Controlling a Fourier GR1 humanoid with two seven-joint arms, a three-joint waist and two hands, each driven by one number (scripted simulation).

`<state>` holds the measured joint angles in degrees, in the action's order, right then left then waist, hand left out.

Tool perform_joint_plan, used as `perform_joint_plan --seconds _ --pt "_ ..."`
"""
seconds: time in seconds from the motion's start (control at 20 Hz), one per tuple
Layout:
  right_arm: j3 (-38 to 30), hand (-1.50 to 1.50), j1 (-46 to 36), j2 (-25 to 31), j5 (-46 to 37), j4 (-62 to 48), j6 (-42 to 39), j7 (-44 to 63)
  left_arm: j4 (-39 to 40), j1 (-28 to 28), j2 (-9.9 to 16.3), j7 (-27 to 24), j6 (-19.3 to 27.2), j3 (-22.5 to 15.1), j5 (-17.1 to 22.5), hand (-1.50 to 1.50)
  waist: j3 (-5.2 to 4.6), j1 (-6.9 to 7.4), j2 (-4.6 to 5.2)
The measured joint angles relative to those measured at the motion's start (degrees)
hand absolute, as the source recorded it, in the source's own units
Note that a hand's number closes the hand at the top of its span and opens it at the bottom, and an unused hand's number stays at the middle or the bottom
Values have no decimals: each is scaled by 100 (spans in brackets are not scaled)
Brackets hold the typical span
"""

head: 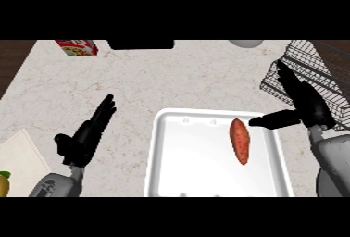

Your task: Pick the sweet potato from the tray and place it in the tiered basket

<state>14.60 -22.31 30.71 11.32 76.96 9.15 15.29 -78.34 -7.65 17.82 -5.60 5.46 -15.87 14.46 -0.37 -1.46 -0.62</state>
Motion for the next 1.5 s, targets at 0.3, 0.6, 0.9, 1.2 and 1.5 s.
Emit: perform_joint_plan --seconds 0.3,0.6,0.9,1.2,1.5 --pt "607 -150 -325 1262 -95 778 -1487 1547 74 8 -56 -51 -7 -10 -38 0 2 18 -8" --pt "543 -150 -464 1578 374 1799 -2233 3093 77 31 -143 -106 -77 26 -128 0 23 86 27" --pt "473 -150 -287 1224 -35 2353 -2137 3924 186 36 -221 -180 -270 151 -243 0 31 127 48" --pt "741 -150 -100 920 -771 2259 -1983 4205 81 38 -271 -88 -315 208 -348 0 34 153 57" --pt "848 -150 228 394 -1264 1852 -1987 4083 -57 126 -381 -40 -367 275 -475 0 38 161 61"
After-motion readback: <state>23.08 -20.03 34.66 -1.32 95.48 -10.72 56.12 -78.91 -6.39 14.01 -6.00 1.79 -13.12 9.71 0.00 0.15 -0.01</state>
